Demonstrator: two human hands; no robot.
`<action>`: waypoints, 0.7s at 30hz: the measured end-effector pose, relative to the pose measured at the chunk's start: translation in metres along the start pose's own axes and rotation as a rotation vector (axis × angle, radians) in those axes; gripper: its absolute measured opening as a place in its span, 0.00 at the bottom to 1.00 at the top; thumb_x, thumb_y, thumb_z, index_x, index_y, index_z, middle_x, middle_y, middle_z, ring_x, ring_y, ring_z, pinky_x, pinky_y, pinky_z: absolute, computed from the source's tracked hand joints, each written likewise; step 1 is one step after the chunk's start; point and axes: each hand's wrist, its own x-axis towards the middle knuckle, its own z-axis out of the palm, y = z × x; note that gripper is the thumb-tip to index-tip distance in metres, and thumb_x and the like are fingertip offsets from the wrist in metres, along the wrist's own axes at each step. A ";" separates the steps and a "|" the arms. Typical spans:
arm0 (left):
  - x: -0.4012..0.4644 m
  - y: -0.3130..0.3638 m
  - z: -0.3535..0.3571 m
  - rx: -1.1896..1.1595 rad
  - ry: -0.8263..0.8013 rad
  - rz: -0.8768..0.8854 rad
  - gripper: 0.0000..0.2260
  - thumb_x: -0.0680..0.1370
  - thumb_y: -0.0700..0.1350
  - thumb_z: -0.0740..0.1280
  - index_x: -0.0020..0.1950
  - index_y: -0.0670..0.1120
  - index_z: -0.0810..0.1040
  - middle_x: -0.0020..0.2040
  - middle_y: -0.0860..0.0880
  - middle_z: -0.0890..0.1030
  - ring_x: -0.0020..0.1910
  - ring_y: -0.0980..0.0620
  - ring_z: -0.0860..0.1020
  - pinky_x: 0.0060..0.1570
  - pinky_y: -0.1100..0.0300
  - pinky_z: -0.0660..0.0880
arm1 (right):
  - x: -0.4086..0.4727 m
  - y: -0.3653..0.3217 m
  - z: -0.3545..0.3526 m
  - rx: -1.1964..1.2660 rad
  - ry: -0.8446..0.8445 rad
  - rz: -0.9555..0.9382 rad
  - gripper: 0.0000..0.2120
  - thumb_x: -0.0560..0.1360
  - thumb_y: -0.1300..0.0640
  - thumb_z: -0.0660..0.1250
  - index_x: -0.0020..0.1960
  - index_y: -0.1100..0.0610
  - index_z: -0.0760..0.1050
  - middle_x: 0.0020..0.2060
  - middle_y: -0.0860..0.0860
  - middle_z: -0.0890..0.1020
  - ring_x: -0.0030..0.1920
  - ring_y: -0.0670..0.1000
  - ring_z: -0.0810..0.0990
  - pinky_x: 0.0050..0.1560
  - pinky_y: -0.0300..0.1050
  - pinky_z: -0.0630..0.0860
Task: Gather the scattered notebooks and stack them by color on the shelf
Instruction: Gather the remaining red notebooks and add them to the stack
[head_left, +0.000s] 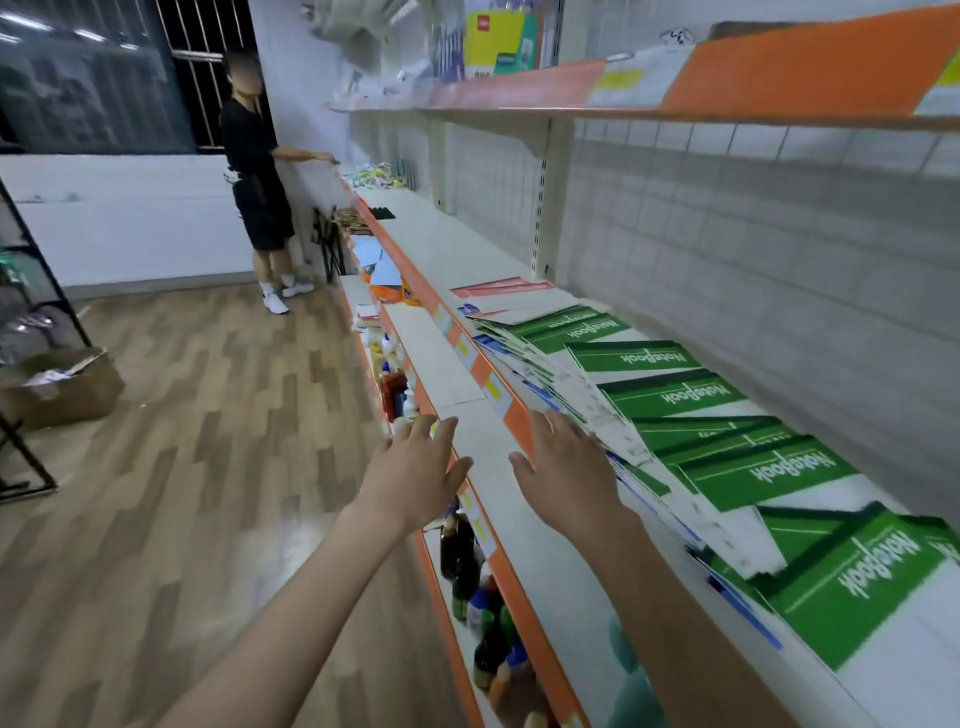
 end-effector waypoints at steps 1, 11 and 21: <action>0.011 -0.008 0.002 -0.001 -0.002 0.006 0.25 0.81 0.57 0.53 0.76 0.49 0.56 0.75 0.47 0.60 0.71 0.45 0.65 0.65 0.50 0.66 | 0.011 -0.002 0.004 -0.008 -0.003 0.001 0.26 0.80 0.47 0.55 0.74 0.56 0.55 0.73 0.55 0.62 0.73 0.56 0.60 0.72 0.57 0.59; 0.158 -0.104 0.000 -0.048 -0.054 0.141 0.26 0.81 0.57 0.55 0.77 0.49 0.56 0.75 0.45 0.61 0.73 0.45 0.61 0.69 0.46 0.64 | 0.147 -0.044 0.031 -0.004 0.011 0.110 0.26 0.80 0.48 0.56 0.74 0.56 0.56 0.73 0.55 0.61 0.72 0.57 0.62 0.71 0.54 0.60; 0.263 -0.197 -0.007 -0.015 -0.048 0.232 0.26 0.81 0.58 0.53 0.77 0.49 0.55 0.75 0.46 0.60 0.73 0.45 0.61 0.70 0.48 0.63 | 0.268 -0.097 0.054 -0.007 0.057 0.195 0.24 0.80 0.49 0.57 0.73 0.55 0.58 0.71 0.53 0.63 0.70 0.55 0.64 0.70 0.53 0.61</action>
